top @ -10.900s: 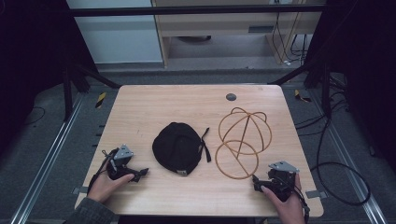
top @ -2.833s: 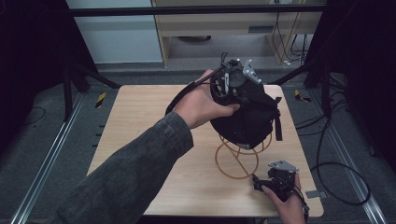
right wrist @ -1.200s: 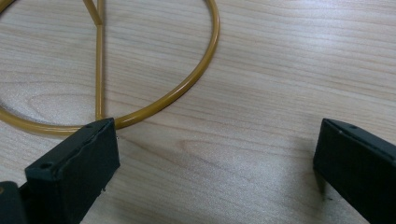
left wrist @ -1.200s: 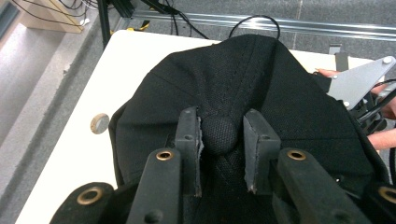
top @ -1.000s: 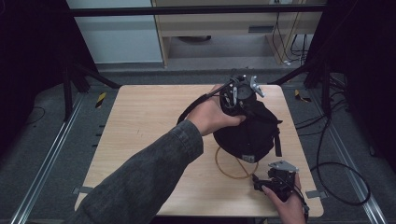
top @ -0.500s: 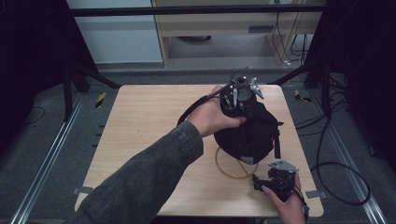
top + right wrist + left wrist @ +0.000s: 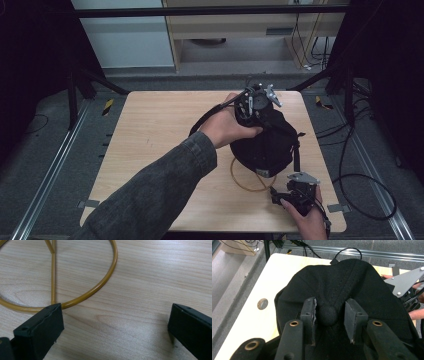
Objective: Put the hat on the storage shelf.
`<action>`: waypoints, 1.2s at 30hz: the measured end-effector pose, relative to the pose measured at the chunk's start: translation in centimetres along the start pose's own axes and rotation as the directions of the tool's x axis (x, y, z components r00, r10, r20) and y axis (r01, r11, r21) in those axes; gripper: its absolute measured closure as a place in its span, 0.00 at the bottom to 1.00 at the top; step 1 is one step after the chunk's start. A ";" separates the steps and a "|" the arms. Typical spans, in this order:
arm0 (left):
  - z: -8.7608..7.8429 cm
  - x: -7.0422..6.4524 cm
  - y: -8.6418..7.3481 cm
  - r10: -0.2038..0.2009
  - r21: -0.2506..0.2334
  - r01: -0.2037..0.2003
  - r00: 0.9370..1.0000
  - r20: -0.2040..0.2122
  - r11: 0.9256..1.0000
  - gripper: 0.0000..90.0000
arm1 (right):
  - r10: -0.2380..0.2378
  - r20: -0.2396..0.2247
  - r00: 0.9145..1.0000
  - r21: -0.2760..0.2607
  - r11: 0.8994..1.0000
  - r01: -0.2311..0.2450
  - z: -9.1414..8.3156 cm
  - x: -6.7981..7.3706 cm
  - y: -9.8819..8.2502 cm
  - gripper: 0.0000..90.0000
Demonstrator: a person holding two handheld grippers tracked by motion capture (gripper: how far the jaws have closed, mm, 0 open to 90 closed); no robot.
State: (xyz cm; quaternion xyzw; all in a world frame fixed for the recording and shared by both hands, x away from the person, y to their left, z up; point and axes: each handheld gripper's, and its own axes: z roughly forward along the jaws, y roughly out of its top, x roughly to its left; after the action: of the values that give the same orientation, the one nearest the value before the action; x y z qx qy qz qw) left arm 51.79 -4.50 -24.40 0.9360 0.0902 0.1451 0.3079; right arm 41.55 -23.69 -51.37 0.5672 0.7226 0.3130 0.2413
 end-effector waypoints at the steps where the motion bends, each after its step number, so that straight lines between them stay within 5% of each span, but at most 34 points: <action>1: 0.0 0.0 0.0 -0.001 -0.001 0.001 1.000 0.000 1.000 0.70 | 0.000 0.000 1.000 0.000 1.000 0.000 0.0 0.0 0.0 0.00; 20: 0.1 -0.1 -0.4 -0.003 -0.008 0.003 1.000 -0.012 1.000 0.62 | 0.000 0.000 1.000 0.000 1.000 0.000 0.0 0.0 0.0 0.00; 36: 0.1 -0.6 -1.4 -0.016 -0.035 0.014 0.998 -0.060 0.999 0.15 | 0.000 0.000 1.000 0.001 1.000 0.000 0.0 0.0 0.0 0.00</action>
State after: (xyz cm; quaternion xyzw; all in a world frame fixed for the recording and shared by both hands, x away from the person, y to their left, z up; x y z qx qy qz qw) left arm 51.17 -3.62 -25.47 0.9249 0.1040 0.1725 0.3224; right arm 41.55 -23.68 -51.36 0.5674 0.7226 0.3128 0.2410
